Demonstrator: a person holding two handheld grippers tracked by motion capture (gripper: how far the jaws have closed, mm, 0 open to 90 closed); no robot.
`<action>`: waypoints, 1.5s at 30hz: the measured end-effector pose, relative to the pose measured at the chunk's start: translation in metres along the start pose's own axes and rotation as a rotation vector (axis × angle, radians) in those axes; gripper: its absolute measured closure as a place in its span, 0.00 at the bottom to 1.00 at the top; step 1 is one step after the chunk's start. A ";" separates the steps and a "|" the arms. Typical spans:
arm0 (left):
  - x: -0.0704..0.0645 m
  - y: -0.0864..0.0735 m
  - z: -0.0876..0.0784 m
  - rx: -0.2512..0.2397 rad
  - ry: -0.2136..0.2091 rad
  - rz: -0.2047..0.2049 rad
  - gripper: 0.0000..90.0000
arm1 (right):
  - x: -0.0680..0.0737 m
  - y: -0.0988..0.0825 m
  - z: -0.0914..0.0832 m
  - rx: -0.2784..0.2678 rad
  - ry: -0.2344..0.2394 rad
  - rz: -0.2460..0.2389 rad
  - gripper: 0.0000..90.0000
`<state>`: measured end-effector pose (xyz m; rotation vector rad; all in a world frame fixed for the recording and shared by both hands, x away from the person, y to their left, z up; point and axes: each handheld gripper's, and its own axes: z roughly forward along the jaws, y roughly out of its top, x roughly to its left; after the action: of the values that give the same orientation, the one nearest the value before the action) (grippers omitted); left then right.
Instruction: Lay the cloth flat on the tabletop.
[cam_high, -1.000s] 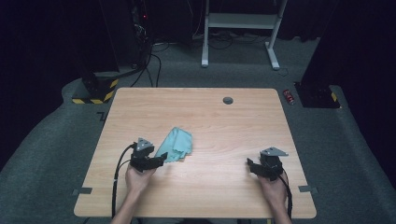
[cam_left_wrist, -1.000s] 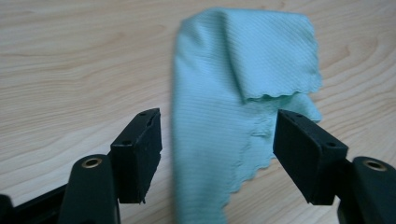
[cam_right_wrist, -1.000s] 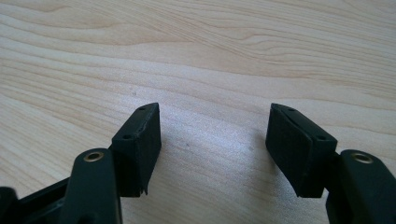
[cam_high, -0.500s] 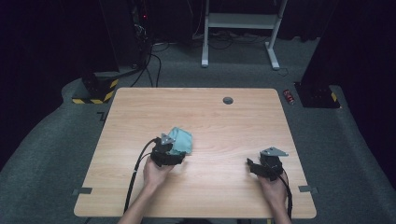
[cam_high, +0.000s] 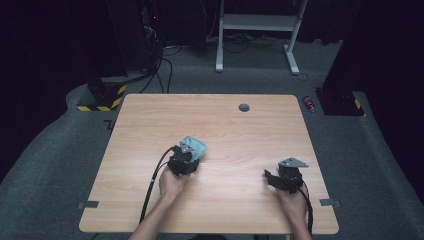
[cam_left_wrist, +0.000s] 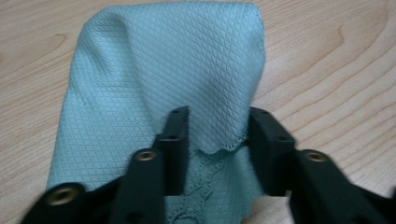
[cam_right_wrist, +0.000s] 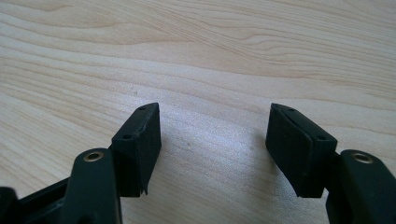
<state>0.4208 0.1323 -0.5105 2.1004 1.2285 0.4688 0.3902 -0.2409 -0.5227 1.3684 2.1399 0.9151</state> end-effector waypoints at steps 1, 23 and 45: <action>0.000 0.000 0.000 -0.002 -0.004 0.003 0.79 | 0.000 0.000 0.000 0.000 0.000 0.000 0.40; -0.035 0.016 0.003 -0.037 -0.158 0.065 0.97 | 0.000 0.000 0.000 0.000 0.000 0.000 0.40; -0.091 0.037 0.023 -0.012 -0.273 0.119 0.94 | 0.000 0.000 0.000 0.000 0.000 -0.001 0.40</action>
<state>0.4122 0.0323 -0.4998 2.1512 0.9463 0.2296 0.3903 -0.2410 -0.5228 1.3668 2.1402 0.9153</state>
